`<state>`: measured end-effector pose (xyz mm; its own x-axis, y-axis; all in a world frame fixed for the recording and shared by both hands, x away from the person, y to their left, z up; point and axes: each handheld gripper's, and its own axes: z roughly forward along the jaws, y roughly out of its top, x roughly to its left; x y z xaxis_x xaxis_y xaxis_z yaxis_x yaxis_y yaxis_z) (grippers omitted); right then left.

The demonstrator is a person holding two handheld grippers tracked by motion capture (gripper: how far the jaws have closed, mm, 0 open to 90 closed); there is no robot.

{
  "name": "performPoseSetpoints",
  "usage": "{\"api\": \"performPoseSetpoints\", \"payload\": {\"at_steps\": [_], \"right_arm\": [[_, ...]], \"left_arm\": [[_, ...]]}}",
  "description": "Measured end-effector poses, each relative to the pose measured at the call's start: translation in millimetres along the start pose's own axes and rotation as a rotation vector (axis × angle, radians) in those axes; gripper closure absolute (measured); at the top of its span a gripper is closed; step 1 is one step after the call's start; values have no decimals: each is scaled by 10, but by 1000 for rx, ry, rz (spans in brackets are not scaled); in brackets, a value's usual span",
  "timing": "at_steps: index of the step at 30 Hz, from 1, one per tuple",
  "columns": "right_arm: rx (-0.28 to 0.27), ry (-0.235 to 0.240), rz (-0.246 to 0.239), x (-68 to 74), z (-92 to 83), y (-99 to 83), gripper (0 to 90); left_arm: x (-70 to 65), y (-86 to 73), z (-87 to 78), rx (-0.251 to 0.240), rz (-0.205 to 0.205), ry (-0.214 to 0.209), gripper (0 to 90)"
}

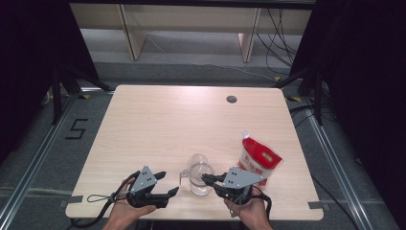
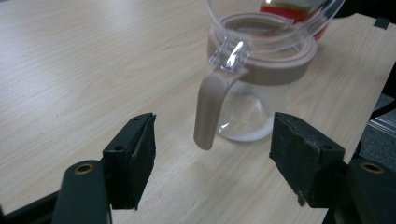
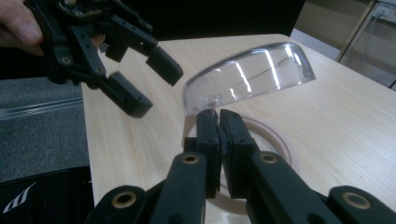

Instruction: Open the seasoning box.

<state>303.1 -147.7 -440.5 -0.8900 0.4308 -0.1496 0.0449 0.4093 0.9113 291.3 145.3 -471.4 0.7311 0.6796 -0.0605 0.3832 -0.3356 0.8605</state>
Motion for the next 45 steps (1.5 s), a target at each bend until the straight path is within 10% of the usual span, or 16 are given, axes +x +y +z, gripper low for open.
{"api": "performPoseSetpoints", "payload": {"at_steps": [34, 45], "right_arm": [[-18, 74, 23, 121, 212, 108, 824], [-29, 39, 58, 52, 30, 35, 616]], "left_arm": [[1, -250, -50, 18, -16, 17, 156], [-29, -283, -53, 26, 1, 19, 158]]}}
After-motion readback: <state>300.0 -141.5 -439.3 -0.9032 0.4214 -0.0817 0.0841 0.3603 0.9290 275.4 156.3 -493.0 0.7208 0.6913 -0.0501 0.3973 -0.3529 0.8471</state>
